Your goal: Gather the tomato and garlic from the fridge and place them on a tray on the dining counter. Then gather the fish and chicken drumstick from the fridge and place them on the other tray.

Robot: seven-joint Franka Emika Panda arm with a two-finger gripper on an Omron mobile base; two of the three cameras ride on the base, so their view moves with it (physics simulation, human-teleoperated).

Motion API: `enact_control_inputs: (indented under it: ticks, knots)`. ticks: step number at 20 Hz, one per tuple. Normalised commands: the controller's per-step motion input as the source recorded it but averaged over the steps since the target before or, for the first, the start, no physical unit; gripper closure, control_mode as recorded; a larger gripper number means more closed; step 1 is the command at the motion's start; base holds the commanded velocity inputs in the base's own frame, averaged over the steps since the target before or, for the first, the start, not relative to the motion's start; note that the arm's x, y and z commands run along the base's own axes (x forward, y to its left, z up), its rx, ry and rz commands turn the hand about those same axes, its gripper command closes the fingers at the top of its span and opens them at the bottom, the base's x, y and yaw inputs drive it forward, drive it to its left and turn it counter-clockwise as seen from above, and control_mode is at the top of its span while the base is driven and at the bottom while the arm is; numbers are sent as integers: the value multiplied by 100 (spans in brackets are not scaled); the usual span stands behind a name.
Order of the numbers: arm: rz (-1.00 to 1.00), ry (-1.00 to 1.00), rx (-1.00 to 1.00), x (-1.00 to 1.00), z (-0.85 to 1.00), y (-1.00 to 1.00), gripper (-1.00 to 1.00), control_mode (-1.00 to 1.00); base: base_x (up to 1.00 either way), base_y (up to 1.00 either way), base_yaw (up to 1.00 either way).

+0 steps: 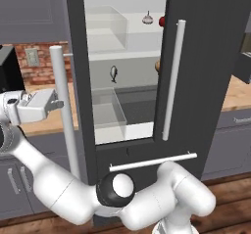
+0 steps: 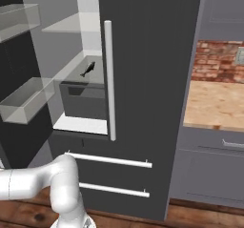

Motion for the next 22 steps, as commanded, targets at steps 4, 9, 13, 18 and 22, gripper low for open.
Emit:
enact_control_inputs:
  ticks: [4,9,13,18,22]
  knots:
    - [15,-6,-1,-22,0,36,-100,-100,0,0,0]
    - [29,-2,0,-21,0,7,-100,-100,0,0,0]
    - [40,-4,0,-39,0,0,-100,-100,0,0,0]
    - [39,-1,0,-38,0,-4,-100,-100,0,0,0]
    - [39,-3,0,-41,0,-26,-100,-100,0,0,0]
